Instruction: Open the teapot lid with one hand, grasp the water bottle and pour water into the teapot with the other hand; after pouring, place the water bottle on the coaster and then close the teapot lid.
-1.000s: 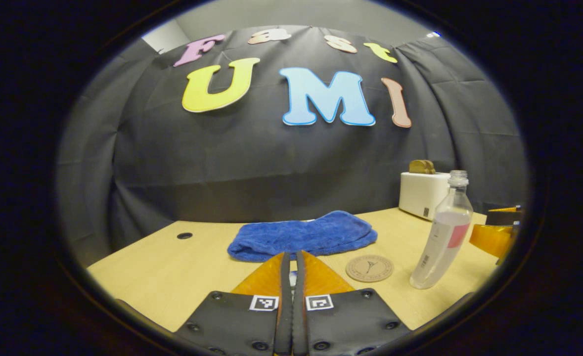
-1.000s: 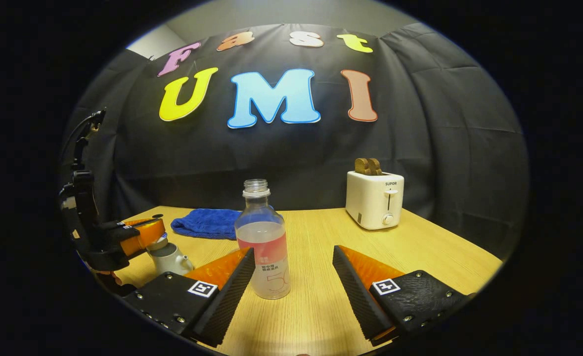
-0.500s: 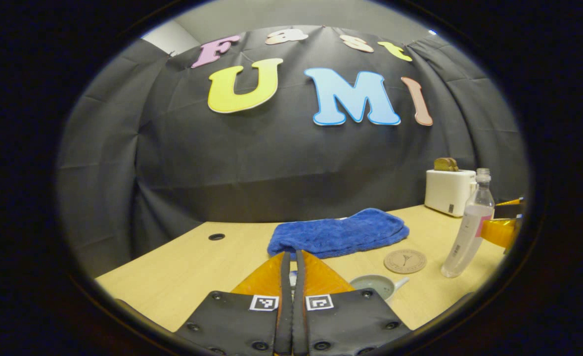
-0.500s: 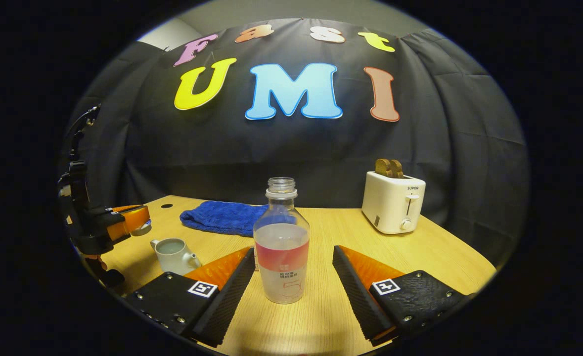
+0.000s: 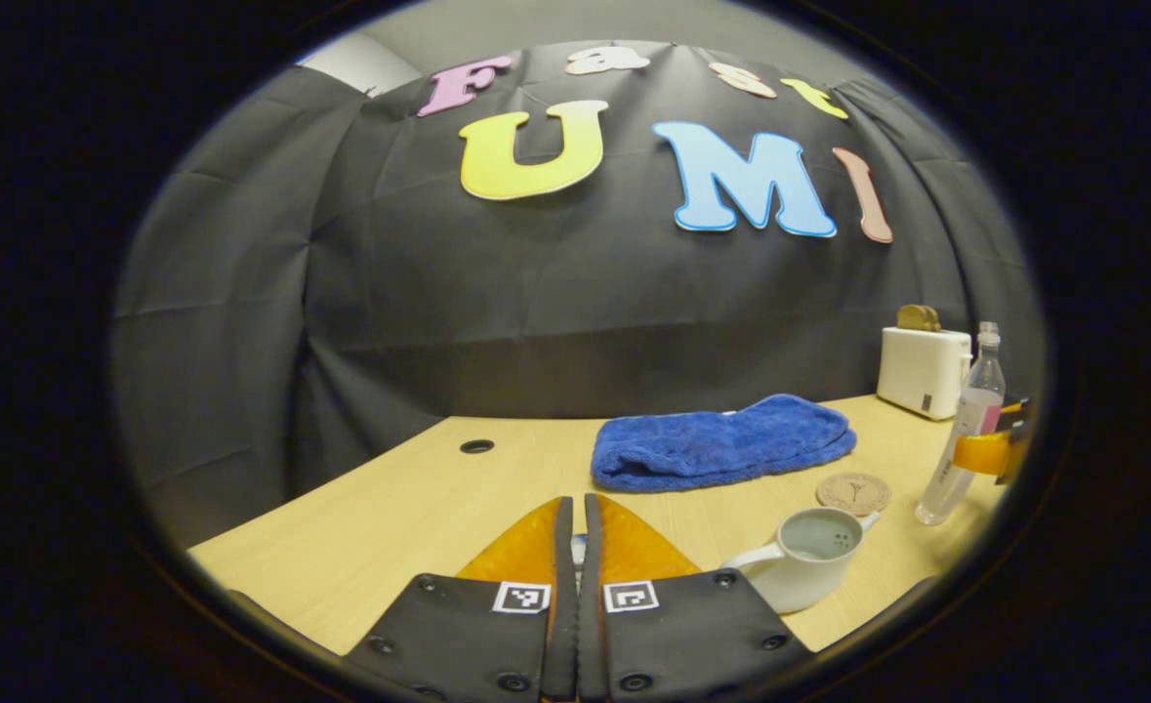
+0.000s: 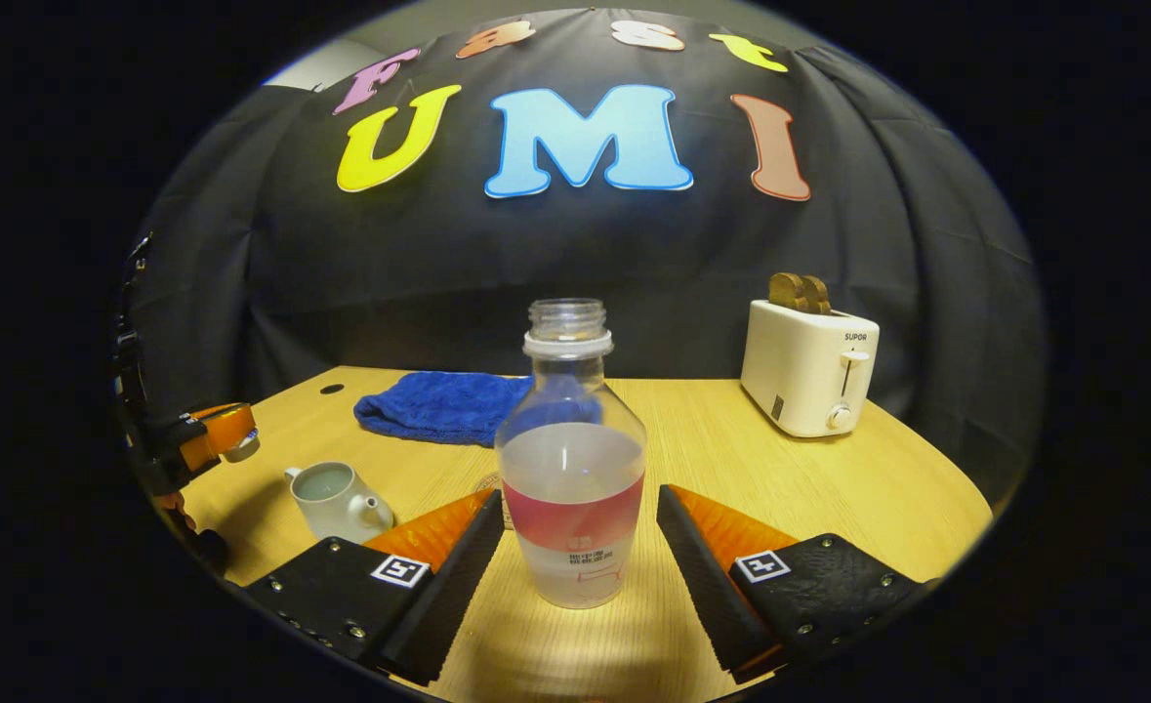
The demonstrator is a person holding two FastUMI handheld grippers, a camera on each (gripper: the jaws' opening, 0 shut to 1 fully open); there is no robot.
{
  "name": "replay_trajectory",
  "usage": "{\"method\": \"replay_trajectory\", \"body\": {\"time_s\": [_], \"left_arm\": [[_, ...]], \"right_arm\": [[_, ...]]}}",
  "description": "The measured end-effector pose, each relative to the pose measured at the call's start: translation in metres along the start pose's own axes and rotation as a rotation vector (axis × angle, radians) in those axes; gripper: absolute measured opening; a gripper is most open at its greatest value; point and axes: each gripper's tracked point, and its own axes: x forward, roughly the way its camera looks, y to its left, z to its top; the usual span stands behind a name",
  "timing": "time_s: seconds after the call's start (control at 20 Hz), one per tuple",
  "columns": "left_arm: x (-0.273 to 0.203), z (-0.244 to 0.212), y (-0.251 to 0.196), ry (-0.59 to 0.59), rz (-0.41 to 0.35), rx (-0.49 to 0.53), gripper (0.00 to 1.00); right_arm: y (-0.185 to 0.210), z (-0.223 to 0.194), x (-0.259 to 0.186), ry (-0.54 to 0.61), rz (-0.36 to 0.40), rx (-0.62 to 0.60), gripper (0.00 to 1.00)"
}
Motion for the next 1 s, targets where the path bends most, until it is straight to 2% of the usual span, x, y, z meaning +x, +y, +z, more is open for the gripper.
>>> {"method": "replay_trajectory", "body": {"time_s": [0.2, 0.25, 0.3, 0.6, 0.95, 1.0], "left_arm": [[0.000, -0.004, -0.001, 0.011, -0.003, -0.009, 0.07], [-0.001, -0.006, -0.002, 0.013, -0.003, -0.011, 0.07], [-0.001, -0.005, -0.001, 0.014, -0.004, -0.013, 0.06], [-0.002, -0.006, -0.002, 0.015, -0.005, -0.019, 0.07], [-0.003, -0.002, 0.002, 0.010, -0.001, -0.024, 0.07], [-0.004, -0.003, 0.003, 0.009, 0.001, -0.024, 0.07]], "right_arm": [[-0.001, -0.008, 0.009, 0.027, -0.006, -0.004, 0.90], [-0.001, -0.004, 0.013, 0.018, -0.006, -0.013, 0.80], [0.000, -0.007, 0.008, 0.021, -0.004, -0.026, 0.78], [0.001, 0.001, 0.005, 0.002, -0.034, -0.157, 0.76], [0.004, 0.021, 0.010, -0.043, -0.116, -0.435, 0.76], [0.006, 0.023, 0.009, -0.052, -0.125, -0.475, 0.74]]}}
